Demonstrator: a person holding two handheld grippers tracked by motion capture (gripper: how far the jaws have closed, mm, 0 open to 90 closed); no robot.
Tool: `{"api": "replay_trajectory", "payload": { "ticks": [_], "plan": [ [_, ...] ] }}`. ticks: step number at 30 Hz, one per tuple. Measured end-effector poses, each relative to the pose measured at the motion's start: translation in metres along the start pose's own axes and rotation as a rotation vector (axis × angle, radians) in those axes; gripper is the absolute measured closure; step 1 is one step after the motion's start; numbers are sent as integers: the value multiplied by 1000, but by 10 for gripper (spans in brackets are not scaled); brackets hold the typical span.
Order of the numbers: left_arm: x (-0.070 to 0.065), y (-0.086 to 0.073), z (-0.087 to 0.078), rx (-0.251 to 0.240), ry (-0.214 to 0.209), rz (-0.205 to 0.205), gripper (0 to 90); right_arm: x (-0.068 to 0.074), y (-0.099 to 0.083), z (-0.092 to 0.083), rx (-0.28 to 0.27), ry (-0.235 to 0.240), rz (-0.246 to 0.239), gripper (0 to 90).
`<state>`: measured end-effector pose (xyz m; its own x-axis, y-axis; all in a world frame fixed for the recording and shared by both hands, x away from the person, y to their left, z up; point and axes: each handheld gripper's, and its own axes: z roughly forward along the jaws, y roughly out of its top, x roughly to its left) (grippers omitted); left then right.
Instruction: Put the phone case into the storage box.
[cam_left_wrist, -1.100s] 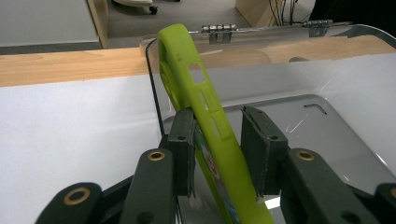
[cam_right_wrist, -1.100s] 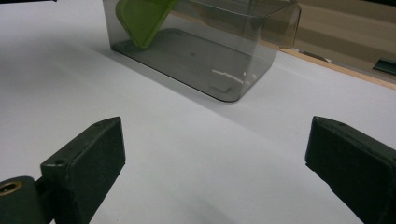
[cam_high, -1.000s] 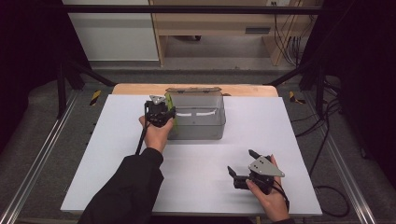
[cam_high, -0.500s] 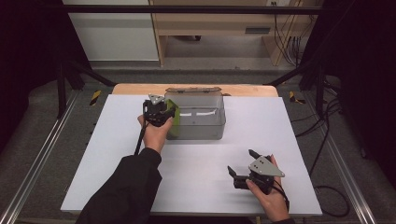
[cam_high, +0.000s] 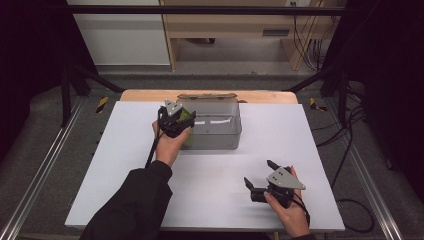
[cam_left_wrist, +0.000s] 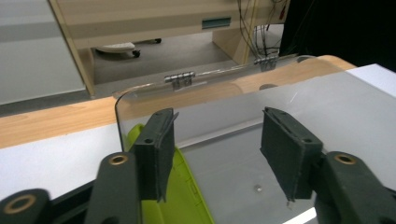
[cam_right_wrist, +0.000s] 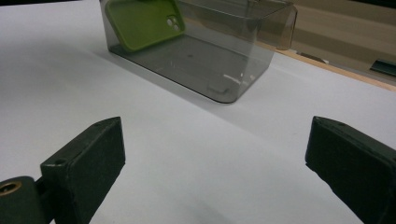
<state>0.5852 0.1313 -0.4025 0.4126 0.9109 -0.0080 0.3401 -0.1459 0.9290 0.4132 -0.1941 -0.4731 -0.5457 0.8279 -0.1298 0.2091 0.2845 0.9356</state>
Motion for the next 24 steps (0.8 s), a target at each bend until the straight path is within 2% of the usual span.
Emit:
{"api": "replay_trajectory", "payload": {
  "ticks": [2,7,24],
  "plan": [
    [1,1,-1,-22,-24,-19,388,0,0,0,-3,-1,6,49],
    [3,3,-3,-45,-53,-36,281,1,1,1,-5,5,4,49],
    [-11,3,-2,-78,-102,7,100,1,2,0,-9,12,1,49]
  ]
}}
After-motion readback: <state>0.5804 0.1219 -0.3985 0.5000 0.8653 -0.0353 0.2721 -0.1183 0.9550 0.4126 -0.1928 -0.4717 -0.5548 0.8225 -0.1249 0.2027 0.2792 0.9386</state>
